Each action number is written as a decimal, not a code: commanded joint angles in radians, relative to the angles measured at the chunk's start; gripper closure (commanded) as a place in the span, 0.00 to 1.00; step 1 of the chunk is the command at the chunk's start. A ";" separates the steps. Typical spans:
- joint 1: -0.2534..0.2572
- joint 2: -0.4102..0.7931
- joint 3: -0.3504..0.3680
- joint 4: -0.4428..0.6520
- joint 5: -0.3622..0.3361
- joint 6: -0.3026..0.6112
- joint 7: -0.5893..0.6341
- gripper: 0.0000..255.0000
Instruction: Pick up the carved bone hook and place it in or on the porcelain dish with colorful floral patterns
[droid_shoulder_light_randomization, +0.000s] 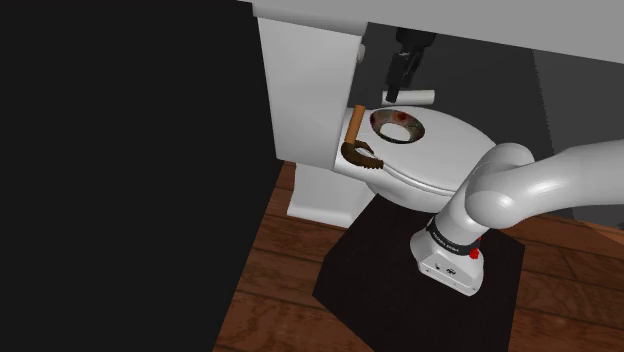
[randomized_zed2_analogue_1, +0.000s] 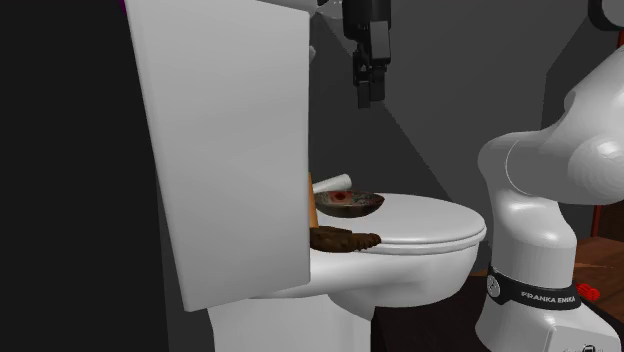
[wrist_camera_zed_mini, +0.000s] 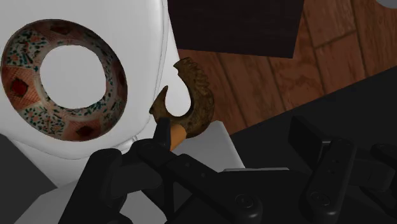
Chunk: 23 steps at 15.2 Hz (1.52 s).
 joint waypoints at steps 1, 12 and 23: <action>0.000 0.000 0.000 0.000 0.000 0.000 0.000 0.00; -0.001 -0.009 -0.042 -0.388 0.021 0.452 -0.050 0.00; 0.008 0.140 -0.060 -0.554 0.044 0.797 -0.082 0.00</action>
